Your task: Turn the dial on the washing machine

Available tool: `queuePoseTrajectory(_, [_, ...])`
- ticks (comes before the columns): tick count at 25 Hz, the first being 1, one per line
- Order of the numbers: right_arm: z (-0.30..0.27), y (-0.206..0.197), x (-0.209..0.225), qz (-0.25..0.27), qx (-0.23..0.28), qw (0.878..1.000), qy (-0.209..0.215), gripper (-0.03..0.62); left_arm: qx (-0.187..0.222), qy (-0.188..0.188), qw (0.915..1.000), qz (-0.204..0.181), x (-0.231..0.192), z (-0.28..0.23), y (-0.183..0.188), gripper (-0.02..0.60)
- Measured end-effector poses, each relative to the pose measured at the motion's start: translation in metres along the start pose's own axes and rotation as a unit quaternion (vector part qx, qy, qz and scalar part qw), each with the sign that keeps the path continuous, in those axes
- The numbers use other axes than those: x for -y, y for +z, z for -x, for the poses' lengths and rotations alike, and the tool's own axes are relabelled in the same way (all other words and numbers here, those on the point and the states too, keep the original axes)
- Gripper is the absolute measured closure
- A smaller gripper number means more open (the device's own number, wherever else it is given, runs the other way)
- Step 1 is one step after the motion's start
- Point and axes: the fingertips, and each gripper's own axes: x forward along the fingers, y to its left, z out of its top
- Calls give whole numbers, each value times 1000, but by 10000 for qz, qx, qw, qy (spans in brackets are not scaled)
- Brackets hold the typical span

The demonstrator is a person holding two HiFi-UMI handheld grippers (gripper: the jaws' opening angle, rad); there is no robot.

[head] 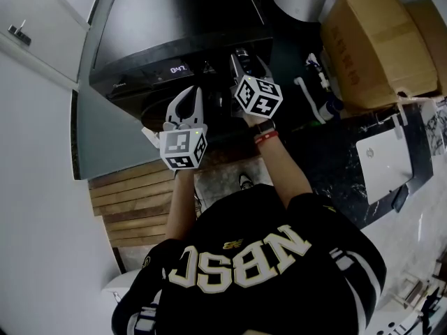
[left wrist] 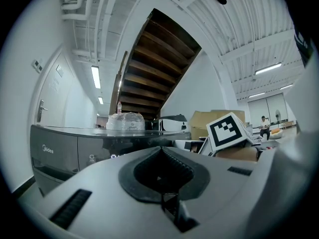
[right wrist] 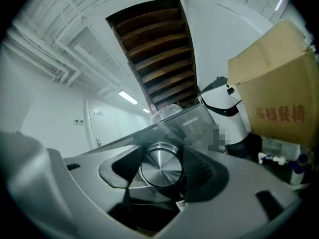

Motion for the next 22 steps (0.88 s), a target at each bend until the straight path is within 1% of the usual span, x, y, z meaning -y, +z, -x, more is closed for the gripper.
queuePoseTrajectory(12, [0, -1, -1, -49, -79, 10000, 15, 333, 3, 12, 10000, 1, 2, 1, 0, 566])
queuePoseTrajectory(14, [0, -1, 0, -135, -57, 9999, 13, 333, 0, 17, 10000, 7, 2, 1, 0, 566])
queuePoseTrajectory(15, [-1, -2, 2, -297, -37, 9995, 19, 333, -3, 24, 10000, 7, 2, 0, -1, 566])
queuePoseTrajectory(16, [-2, -4, 4, -589, -8, 9983, 35, 333, -4, 33, 10000, 6, 2, 0, -1, 566])
queuePoseTrajectory(17, [-2, -6, 7, -1014, 37, 9948, 50, 333, -5, 44, 10000, 5, 2, 0, -1, 566])
queuePoseTrajectory(19, [0, -6, 13, -2009, 172, 9795, 21, 333, -6, 64, 10000, 5, 1, 1, 0, 566])
queuePoseTrajectory(20, [1, -5, 16, -2390, 231, 9708, -2, 333, -6, 76, 10000, 7, 0, 1, 0, 566])
queuePoseTrajectory(21, [1, -4, 17, -2601, 268, 9652, -13, 333, -8, 88, 10000, 8, -1, 1, 0, 566])
queuePoseTrajectory(22, [1, -4, 17, -2660, 286, 9635, -13, 333, -11, 100, 9999, 10, -2, 1, -1, 566])
